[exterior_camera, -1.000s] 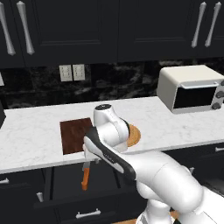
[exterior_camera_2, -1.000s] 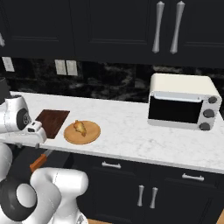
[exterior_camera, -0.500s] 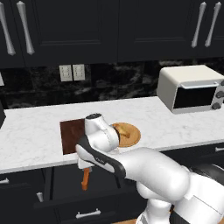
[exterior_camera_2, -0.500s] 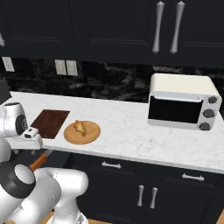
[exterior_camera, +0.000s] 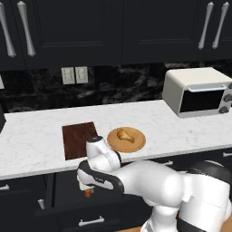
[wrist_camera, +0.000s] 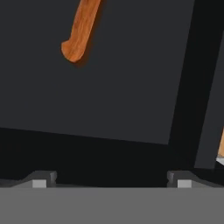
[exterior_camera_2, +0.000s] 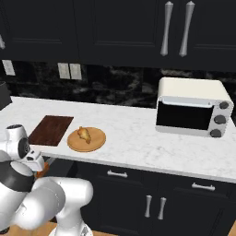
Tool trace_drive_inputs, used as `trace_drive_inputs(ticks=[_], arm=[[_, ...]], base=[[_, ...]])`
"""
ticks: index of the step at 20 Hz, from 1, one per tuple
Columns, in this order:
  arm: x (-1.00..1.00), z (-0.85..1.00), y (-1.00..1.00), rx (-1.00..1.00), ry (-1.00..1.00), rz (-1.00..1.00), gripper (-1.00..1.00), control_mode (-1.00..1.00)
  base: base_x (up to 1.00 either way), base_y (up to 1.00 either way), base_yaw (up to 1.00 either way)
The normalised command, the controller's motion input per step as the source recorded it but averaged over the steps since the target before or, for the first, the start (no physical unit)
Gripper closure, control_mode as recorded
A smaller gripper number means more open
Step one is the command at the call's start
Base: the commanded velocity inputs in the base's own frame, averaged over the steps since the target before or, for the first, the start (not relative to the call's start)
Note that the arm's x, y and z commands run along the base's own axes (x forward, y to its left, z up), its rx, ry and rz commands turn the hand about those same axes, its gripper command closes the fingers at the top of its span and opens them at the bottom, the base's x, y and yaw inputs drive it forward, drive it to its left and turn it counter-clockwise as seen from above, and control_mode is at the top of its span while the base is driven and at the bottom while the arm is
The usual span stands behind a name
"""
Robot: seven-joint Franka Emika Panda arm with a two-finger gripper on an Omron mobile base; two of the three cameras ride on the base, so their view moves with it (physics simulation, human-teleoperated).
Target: Pick up the knife from the drawer and place it on the cutting board. Then place the meat from the plate to the cutting board.
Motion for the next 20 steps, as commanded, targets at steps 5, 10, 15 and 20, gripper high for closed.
trace_drive_inputs(ticks=[5,10,15,20], arm=[[0.0,-0.42,0.2,0.0,0.08,0.0,-1.0,-1.0],[0.09,-0.37,0.31,0.0,0.11,0.0,-1.0,-1.0],[-0.36,-0.49,0.27,-0.01,0.1,0.0,-1.0,-1.0],[-1.0,-0.06,0.18,0.0,0.14,0.01,-1.0,-1.0]], base=[[0.0,0.0,0.0],[0.0,0.0,0.0],[0.0,0.0,0.0],[0.0,0.0,0.0]])
